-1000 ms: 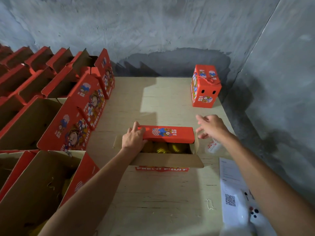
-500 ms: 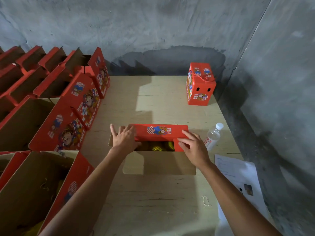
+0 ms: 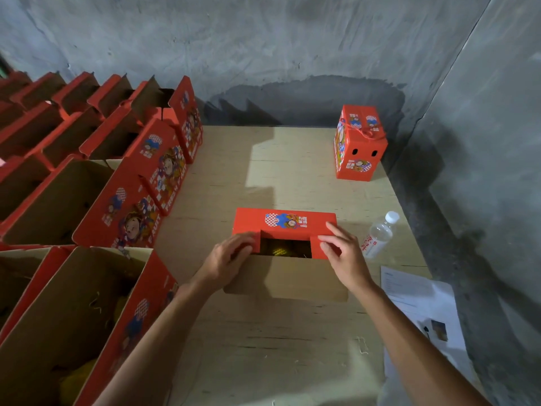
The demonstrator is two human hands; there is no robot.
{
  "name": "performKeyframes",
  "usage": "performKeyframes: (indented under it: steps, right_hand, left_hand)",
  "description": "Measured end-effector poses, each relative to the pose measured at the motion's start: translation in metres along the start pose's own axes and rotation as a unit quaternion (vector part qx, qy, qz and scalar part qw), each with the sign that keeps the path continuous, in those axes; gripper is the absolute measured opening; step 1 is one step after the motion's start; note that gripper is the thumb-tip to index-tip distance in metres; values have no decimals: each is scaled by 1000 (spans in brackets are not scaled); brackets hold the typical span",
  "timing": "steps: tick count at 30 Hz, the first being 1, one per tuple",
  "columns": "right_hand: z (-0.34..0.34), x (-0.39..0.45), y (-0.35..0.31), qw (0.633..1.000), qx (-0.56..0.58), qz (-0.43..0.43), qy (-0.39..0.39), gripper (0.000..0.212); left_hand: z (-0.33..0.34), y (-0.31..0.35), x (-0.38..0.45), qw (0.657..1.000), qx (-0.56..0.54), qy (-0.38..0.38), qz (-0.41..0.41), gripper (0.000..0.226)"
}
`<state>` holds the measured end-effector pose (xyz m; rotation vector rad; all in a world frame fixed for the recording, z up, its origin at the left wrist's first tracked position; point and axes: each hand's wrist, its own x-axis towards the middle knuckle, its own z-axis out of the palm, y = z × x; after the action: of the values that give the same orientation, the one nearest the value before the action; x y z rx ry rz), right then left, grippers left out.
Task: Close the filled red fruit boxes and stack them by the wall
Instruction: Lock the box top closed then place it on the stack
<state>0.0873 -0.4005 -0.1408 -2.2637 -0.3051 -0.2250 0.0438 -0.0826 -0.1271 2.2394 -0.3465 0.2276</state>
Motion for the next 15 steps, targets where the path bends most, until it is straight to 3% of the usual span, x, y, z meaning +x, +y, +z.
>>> performKeyframes:
  steps: [2,7,9,11,15]
  right_hand:
    - [-1,-4,-1,1000,16,-7,-6,23]
    - [-15,-19,7,994,62,11,-84,38]
    - [-23,-21,10,990,56,27,-124,52]
    - [-32,-21,14,984,26,41,-171,70]
    - [-48,-16,21,968,-32,15,-250,84]
  left_hand:
    - [-1,-8,-2,998,56,-15,39,22]
    - [-8,-5,-4,985,141,-84,49,40]
    - [-16,-7,-3,985,134,-84,74,51]
    - [-24,-11,-1,989,113,-85,47,61]
    - [-36,-24,-1,982,100,-149,53,58]
